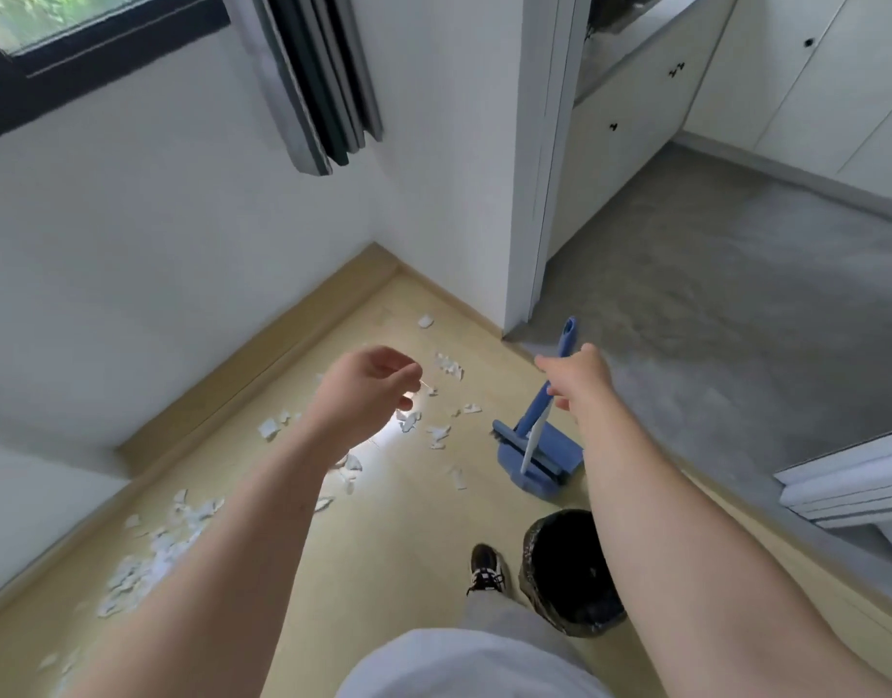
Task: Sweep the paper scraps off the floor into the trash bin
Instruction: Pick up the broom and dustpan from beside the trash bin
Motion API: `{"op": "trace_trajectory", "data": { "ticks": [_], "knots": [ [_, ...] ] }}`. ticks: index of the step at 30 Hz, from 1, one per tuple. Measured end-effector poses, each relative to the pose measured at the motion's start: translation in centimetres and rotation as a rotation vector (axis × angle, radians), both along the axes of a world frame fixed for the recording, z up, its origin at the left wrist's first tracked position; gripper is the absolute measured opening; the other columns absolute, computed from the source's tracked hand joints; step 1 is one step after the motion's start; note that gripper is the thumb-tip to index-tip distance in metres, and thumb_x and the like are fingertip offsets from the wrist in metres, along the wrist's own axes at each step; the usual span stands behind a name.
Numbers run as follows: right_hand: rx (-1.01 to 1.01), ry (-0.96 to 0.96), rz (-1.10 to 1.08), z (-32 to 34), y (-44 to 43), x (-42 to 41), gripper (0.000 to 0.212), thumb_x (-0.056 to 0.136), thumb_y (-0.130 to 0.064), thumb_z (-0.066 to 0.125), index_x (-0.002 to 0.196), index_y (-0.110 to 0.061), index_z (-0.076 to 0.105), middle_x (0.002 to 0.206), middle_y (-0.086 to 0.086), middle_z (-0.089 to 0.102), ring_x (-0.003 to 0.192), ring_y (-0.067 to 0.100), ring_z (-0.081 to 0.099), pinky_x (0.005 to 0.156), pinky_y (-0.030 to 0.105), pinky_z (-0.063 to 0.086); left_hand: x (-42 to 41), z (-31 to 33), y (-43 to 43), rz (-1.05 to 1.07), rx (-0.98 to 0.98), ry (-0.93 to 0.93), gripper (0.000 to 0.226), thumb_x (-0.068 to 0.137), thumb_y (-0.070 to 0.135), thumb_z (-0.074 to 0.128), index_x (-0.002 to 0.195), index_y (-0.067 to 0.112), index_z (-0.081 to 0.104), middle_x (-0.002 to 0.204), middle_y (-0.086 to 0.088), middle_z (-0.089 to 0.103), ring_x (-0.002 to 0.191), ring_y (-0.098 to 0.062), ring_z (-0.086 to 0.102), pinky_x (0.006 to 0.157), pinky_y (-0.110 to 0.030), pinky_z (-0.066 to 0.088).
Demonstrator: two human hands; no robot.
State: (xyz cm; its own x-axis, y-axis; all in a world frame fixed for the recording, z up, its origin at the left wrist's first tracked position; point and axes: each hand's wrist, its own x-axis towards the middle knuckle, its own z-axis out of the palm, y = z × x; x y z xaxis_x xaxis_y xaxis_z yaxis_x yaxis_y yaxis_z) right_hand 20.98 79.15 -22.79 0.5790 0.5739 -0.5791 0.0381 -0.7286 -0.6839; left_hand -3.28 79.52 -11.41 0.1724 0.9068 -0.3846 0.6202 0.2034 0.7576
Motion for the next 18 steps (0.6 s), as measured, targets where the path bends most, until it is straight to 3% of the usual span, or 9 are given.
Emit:
{"op": "trace_trajectory", "data": {
  "ticks": [3, 7, 10, 14, 18],
  "knots": [
    [0.006, -0.031, -0.016, -2.0, 2.6, 0.4, 0.036, 0.090, -0.027, 0.057, 0.123, -0.016, 0.050, 0.099, 0.007, 0.065, 0.086, 0.028, 0.067, 0.080, 0.044, 0.059, 1.0, -1.0, 3.1, -0.009, -0.035, 0.045, 0.009, 0.096, 0.023, 0.064, 0.094, 0.019, 0.071, 0.089, 0.003, 0.076, 0.079, -0.015, 0.075, 0.085, -0.048, 0.058],
    [0.014, -0.063, -0.049, -3.5, 4.8, 1.0, 0.024, 0.096, -0.030, 0.047, 0.114, -0.016, 0.051, 0.096, 0.012, 0.069, 0.084, 0.033, 0.069, 0.076, 0.041, 0.058, 1.7, -2.6, 5.5, -0.041, -0.073, 0.060, 0.009, 0.096, 0.025, 0.063, 0.092, 0.023, 0.071, 0.090, 0.007, 0.076, 0.079, -0.011, 0.075, 0.084, -0.046, 0.058],
    [0.062, -0.079, 0.014, -3.6, 5.5, 1.1, 0.026, 0.100, -0.033, 0.044, 0.103, -0.011, 0.057, 0.095, 0.015, 0.069, 0.085, 0.032, 0.067, 0.070, 0.033, 0.051, 1.8, -3.9, 6.8, -0.062, -0.109, 0.061, 0.009, 0.096, 0.027, 0.062, 0.093, 0.024, 0.071, 0.092, 0.007, 0.076, 0.080, -0.010, 0.074, 0.083, -0.044, 0.059],
    [0.122, -0.187, 0.134, -2.7, 6.2, 0.1, 0.022, 0.100, -0.033, 0.045, 0.094, -0.015, 0.055, 0.091, 0.012, 0.069, 0.085, 0.029, 0.069, 0.075, 0.038, 0.057, 1.5, -5.3, 7.8, -0.099, -0.130, 0.063, 0.008, 0.095, 0.026, 0.062, 0.092, 0.023, 0.070, 0.092, 0.008, 0.075, 0.078, -0.009, 0.074, 0.084, -0.040, 0.058],
    [0.197, -0.403, 0.420, 1.1, 6.5, -2.4, 0.030, 0.101, -0.040, 0.041, 0.096, -0.014, 0.056, 0.081, 0.007, 0.064, 0.073, 0.025, 0.063, 0.066, 0.036, 0.054, 1.4, -6.4, 8.5, -0.150, -0.142, 0.126, 0.015, 0.095, 0.030, 0.060, 0.094, 0.020, 0.071, 0.093, 0.006, 0.075, 0.083, -0.011, 0.073, 0.086, -0.040, 0.059]
  ]
}}
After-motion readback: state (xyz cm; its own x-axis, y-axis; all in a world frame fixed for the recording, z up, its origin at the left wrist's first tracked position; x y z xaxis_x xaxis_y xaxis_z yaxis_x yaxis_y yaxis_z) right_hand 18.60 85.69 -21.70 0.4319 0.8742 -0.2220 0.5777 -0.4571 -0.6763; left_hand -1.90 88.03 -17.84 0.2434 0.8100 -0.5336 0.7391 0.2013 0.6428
